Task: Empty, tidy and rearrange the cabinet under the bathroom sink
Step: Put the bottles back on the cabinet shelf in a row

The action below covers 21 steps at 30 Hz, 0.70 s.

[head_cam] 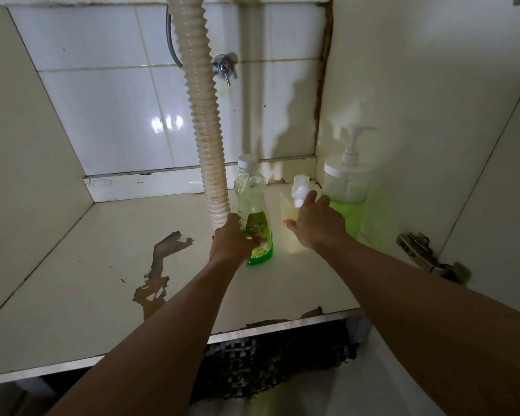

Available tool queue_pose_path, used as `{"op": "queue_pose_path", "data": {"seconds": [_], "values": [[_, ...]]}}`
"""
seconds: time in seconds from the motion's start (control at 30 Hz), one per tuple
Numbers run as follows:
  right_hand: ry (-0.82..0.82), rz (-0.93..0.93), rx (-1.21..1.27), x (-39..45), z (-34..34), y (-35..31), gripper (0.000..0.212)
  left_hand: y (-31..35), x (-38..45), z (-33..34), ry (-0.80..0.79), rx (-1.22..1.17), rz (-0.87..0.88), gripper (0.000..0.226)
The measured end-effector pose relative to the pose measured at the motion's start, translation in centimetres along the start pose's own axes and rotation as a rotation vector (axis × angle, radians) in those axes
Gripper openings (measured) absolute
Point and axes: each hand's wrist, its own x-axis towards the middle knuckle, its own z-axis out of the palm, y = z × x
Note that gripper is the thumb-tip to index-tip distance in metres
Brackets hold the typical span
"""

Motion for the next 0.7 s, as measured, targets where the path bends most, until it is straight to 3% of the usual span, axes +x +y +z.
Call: {"op": "queue_pose_path", "data": {"seconds": [0.17, 0.3, 0.37, 0.43, 0.53, 0.63, 0.7], "values": [[-0.081, -0.031, -0.017, -2.1, -2.4, 0.2, 0.096, 0.5, -1.7, -0.9, -0.012, 0.089, -0.082, 0.077], [-0.061, -0.050, 0.341, -8.1, -3.6, 1.6, 0.059, 0.1, -6.3, -2.1, 0.107, 0.089, 0.001, 0.067], [-0.123, 0.022, 0.531, -11.8, -3.0, 3.0, 0.047, -0.1, -9.5, -2.6, 0.073, 0.117, 0.001, 0.066], [-0.213, 0.013, 0.551, -15.0, -1.5, 4.2, 0.036, -0.3, -12.3, -3.1, -0.029, 0.188, 0.004, 0.059], [-0.428, -0.202, 0.403, -19.0, 0.6, 5.3, 0.027, -0.9, -16.0, -4.4, -0.260, 0.326, 0.036, 0.041], [-0.676, -0.363, 0.257, -22.3, 2.0, 6.0, 0.033, -3.0, -19.2, -4.8, -0.475, 0.381, 0.031, 0.043], [-0.748, -0.410, 0.143, -23.7, 2.9, 6.2, 0.040, -5.6, -21.2, -4.5, -0.574, 0.400, 0.015, 0.053]]}}
